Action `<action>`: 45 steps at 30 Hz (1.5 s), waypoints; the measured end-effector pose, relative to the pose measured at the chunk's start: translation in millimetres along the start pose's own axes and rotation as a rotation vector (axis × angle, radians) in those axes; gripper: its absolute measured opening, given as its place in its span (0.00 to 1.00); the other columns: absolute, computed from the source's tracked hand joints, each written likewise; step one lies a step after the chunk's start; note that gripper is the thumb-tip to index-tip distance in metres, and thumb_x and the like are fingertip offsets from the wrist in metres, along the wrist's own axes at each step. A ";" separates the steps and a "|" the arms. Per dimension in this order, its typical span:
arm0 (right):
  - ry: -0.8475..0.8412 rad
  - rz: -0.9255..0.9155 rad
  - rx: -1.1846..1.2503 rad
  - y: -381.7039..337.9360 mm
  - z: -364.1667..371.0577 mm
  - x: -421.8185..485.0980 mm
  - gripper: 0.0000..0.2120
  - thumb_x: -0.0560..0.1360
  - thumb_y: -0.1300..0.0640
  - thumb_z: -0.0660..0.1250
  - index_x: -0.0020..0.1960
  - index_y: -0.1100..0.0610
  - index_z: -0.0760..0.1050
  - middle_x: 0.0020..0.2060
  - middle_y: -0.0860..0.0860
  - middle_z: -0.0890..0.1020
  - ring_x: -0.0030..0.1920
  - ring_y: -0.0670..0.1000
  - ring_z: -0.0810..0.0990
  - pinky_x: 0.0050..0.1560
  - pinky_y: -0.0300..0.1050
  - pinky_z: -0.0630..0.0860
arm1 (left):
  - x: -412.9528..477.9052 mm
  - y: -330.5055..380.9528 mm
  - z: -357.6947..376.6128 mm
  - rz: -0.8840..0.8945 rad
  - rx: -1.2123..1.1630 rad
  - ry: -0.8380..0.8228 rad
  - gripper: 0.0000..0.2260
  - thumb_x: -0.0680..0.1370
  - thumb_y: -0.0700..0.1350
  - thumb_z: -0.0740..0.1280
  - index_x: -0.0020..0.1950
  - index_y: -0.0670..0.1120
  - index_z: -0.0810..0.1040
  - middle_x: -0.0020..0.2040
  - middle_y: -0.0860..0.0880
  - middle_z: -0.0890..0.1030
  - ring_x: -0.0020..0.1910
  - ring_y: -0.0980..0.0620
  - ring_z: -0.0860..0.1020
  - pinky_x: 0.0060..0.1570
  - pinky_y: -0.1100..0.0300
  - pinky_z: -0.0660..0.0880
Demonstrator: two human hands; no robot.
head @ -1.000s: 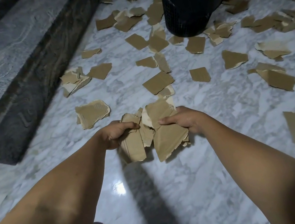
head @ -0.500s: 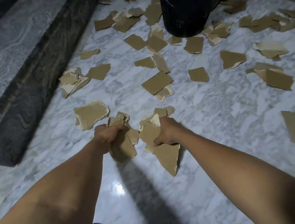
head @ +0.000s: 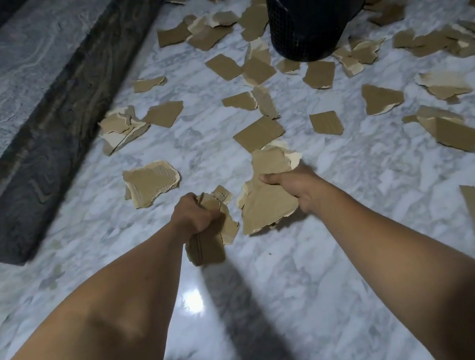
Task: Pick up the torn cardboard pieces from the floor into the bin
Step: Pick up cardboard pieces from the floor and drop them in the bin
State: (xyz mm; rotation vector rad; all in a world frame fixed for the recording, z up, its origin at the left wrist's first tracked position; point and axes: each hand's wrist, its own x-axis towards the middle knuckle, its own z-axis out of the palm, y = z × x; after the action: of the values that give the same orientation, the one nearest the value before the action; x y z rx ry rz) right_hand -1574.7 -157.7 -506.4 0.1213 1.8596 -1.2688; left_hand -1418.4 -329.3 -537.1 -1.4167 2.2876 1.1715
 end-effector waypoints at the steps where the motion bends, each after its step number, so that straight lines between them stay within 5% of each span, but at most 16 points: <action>1: 0.024 -0.026 -0.055 3.3 8.8 1.2 0.23 0.68 0.58 0.81 0.59 0.63 0.78 0.51 0.58 0.85 0.49 0.58 0.85 0.45 0.53 0.83 | 0.9 0.2 0.6 0.011 0.027 -0.005 0.25 0.67 0.53 0.77 0.58 0.45 0.73 0.54 0.45 0.78 0.52 0.44 0.78 0.52 0.50 0.78; 6: 0.080 -0.118 -0.592 8.9 35.3 -1.7 0.28 0.68 0.51 0.80 0.60 0.64 0.76 0.53 0.57 0.82 0.44 0.55 0.80 0.27 0.40 0.67 | 6.0 -0.6 3.6 0.047 0.098 -0.008 0.29 0.70 0.53 0.76 0.64 0.44 0.69 0.59 0.45 0.75 0.57 0.44 0.76 0.55 0.52 0.75; 12: 0.037 -0.093 -0.686 5.4 42.8 -3.6 0.29 0.69 0.54 0.80 0.63 0.64 0.73 0.52 0.57 0.82 0.40 0.52 0.77 0.30 0.40 0.70 | 7.6 -2.7 8.2 0.063 0.082 -0.018 0.31 0.71 0.51 0.77 0.67 0.45 0.64 0.61 0.44 0.75 0.57 0.45 0.75 0.56 0.51 0.74; 17: 0.038 -0.122 -0.723 8.2 39.6 -6.8 0.26 0.70 0.54 0.79 0.61 0.64 0.73 0.54 0.57 0.81 0.47 0.54 0.78 0.36 0.41 0.73 | 6.5 -1.6 10.0 0.100 0.124 -0.027 0.32 0.71 0.51 0.77 0.69 0.47 0.64 0.64 0.44 0.75 0.60 0.44 0.75 0.57 0.52 0.74; 19: 0.030 -0.174 -0.706 9.9 38.9 -7.3 0.24 0.68 0.54 0.80 0.58 0.62 0.74 0.52 0.55 0.81 0.48 0.55 0.78 0.34 0.41 0.74 | 6.1 -1.7 11.4 0.104 0.123 -0.028 0.32 0.71 0.51 0.77 0.70 0.47 0.65 0.64 0.45 0.75 0.61 0.44 0.75 0.57 0.52 0.74; 22: 0.028 -0.278 -0.582 6.5 32.4 -5.0 0.25 0.65 0.57 0.81 0.59 0.58 0.76 0.54 0.54 0.83 0.52 0.56 0.81 0.48 0.46 0.79 | 6.3 -1.7 11.5 0.112 0.121 -0.025 0.33 0.71 0.52 0.77 0.70 0.47 0.65 0.64 0.45 0.75 0.61 0.44 0.74 0.57 0.53 0.73; 26: 0.048 -0.258 -0.296 -14.3 5.4 -2.0 0.40 0.58 0.54 0.85 0.66 0.56 0.71 0.56 0.51 0.81 0.55 0.54 0.81 0.55 0.51 0.81 | 4.2 -1.9 11.5 0.141 0.169 -0.029 0.32 0.70 0.54 0.77 0.68 0.46 0.66 0.63 0.44 0.76 0.59 0.43 0.75 0.55 0.52 0.74; 28: 0.049 -0.206 -0.144 -24.1 -11.8 0.7 0.36 0.56 0.51 0.86 0.60 0.58 0.75 0.52 0.55 0.85 0.51 0.56 0.85 0.53 0.58 0.83 | 2.7 -2.4 12.1 0.159 0.181 -0.018 0.29 0.71 0.55 0.76 0.65 0.46 0.67 0.60 0.44 0.77 0.56 0.43 0.76 0.53 0.51 0.75; 31: 0.009 -0.097 0.041 -35.8 -29.3 -4.1 0.24 0.66 0.56 0.82 0.57 0.63 0.79 0.47 0.59 0.87 0.46 0.60 0.87 0.49 0.63 0.83 | 1.2 -5.2 12.2 0.179 0.188 0.024 0.28 0.70 0.56 0.76 0.62 0.45 0.69 0.58 0.44 0.78 0.55 0.43 0.77 0.51 0.51 0.75; 35: -0.033 -0.049 0.157 -34.1 -37.6 -3.6 0.23 0.69 0.56 0.80 0.60 0.64 0.80 0.49 0.60 0.86 0.47 0.61 0.87 0.47 0.61 0.83 | -0.3 -12.3 9.7 0.197 0.180 0.099 0.30 0.69 0.55 0.77 0.66 0.47 0.69 0.59 0.44 0.79 0.56 0.41 0.78 0.51 0.51 0.76; 39: -0.034 -0.026 0.168 -29.9 -34.0 -8.8 0.25 0.68 0.56 0.80 0.61 0.64 0.79 0.49 0.60 0.86 0.48 0.61 0.87 0.48 0.62 0.83 | 3.6 -19.7 -6.3 0.211 0.066 0.209 0.32 0.73 0.47 0.73 0.74 0.47 0.63 0.61 0.40 0.78 0.59 0.39 0.77 0.51 0.50 0.74; 45: -0.168 -0.032 -0.193 -12.1 14.0 -13.2 0.24 0.64 0.53 0.83 0.55 0.61 0.81 0.48 0.58 0.86 0.49 0.60 0.86 0.54 0.62 0.82 | 18.1 -29.4 -44.2 0.161 0.063 0.276 0.33 0.75 0.45 0.71 0.76 0.47 0.60 0.61 0.40 0.78 0.59 0.38 0.77 0.53 0.49 0.75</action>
State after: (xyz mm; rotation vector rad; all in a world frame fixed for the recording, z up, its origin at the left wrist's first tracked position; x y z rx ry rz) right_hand -1564.2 -169.9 -490.2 -0.1163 1.8330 -1.0793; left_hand -1393.6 -379.5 -532.8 -1.4743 2.6445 0.9866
